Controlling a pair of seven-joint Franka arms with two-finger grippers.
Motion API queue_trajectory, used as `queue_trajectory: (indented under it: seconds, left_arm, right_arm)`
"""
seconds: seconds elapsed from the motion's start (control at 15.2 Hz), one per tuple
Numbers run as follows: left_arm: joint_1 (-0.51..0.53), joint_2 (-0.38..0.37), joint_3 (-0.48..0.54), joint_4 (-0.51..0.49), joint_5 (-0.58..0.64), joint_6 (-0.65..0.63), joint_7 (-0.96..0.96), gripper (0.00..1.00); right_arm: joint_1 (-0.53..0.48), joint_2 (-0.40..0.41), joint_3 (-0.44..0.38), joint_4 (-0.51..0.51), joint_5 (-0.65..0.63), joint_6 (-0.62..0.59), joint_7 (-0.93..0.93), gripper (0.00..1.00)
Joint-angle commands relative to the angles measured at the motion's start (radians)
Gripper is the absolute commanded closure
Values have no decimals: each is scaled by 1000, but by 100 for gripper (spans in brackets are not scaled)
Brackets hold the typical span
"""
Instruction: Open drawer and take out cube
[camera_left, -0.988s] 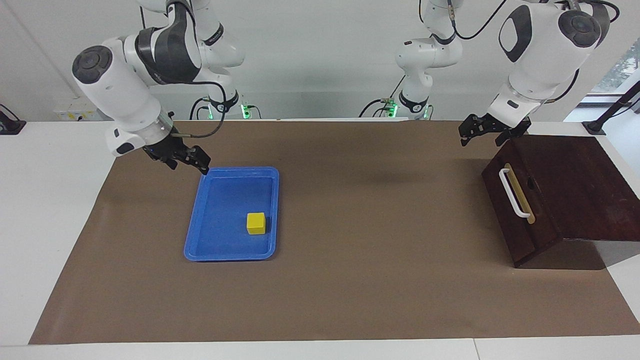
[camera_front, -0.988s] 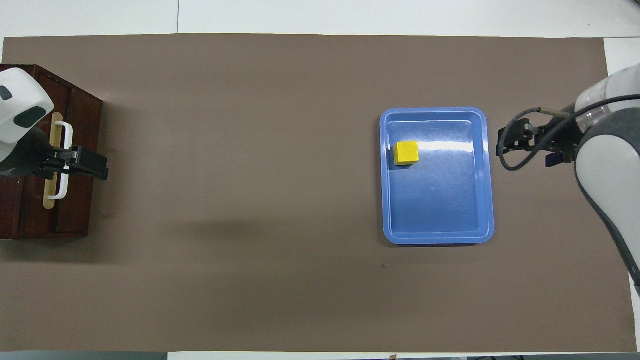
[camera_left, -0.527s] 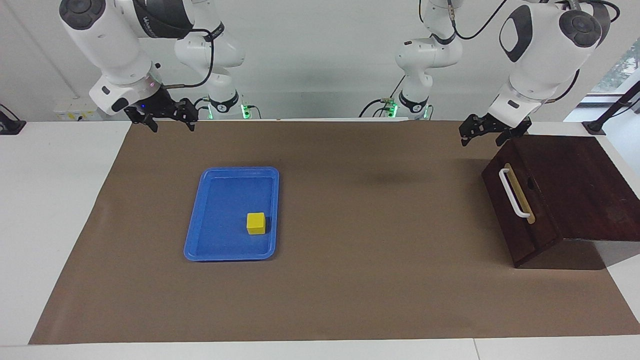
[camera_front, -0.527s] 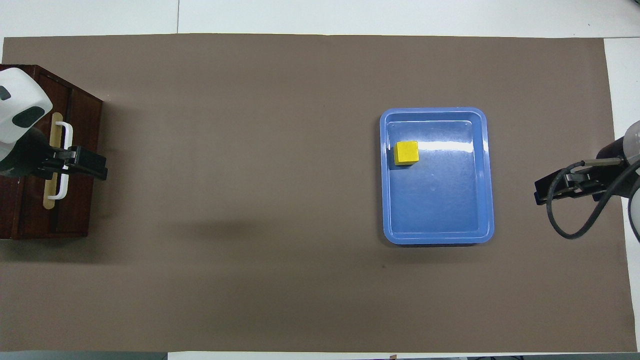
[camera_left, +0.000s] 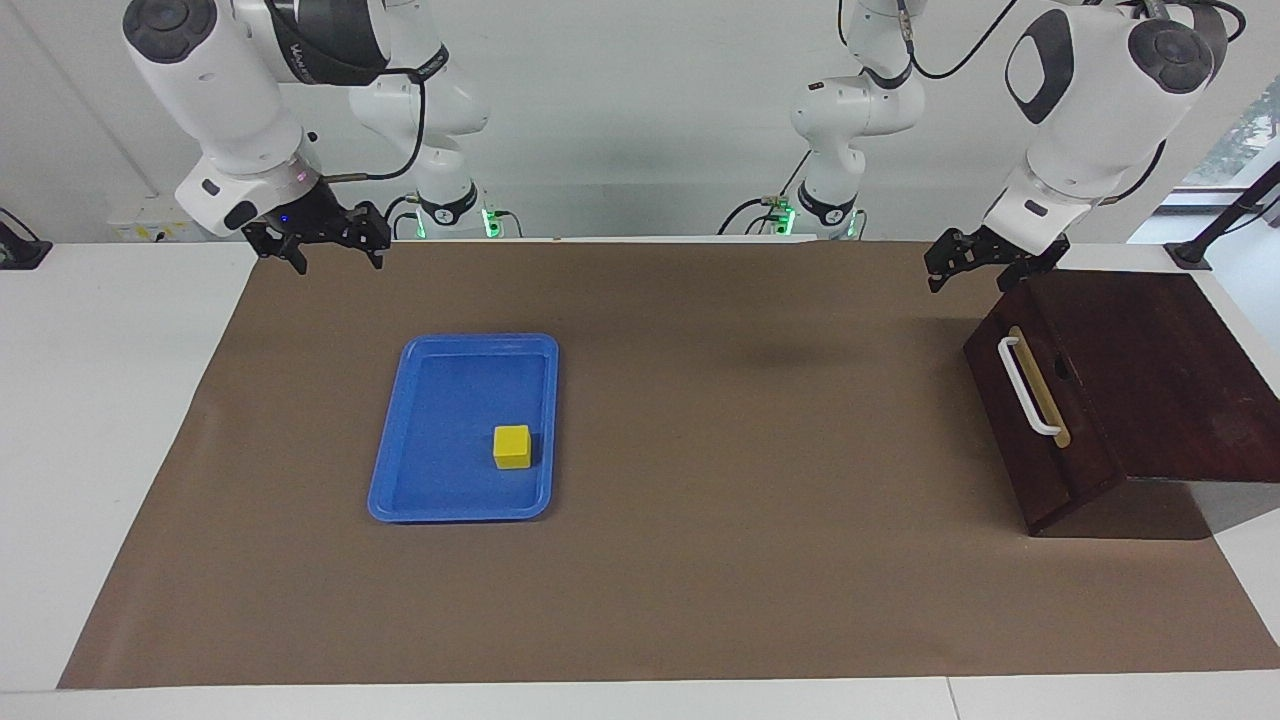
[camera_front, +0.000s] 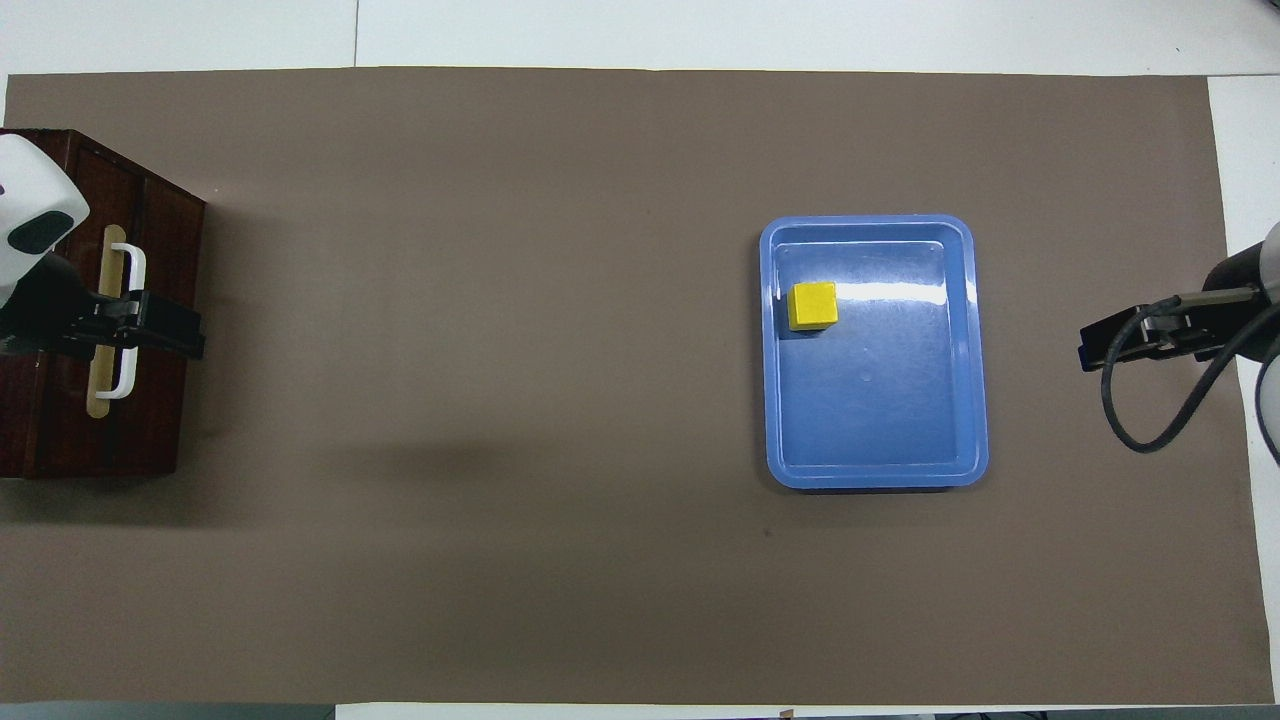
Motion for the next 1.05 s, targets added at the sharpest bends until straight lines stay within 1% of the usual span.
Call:
queue_trajectory:
  seconds: [0.0,0.99]
  left_arm:
    - [8,-26,0,-23,-16,6,-7,0]
    - [8,-26,0,-23,-16,6,-7,0]
  right_arm:
    - [-28,24,12,57,2,-28,-23,0]
    - [-28,12,14,51,-11,-29,0,0]
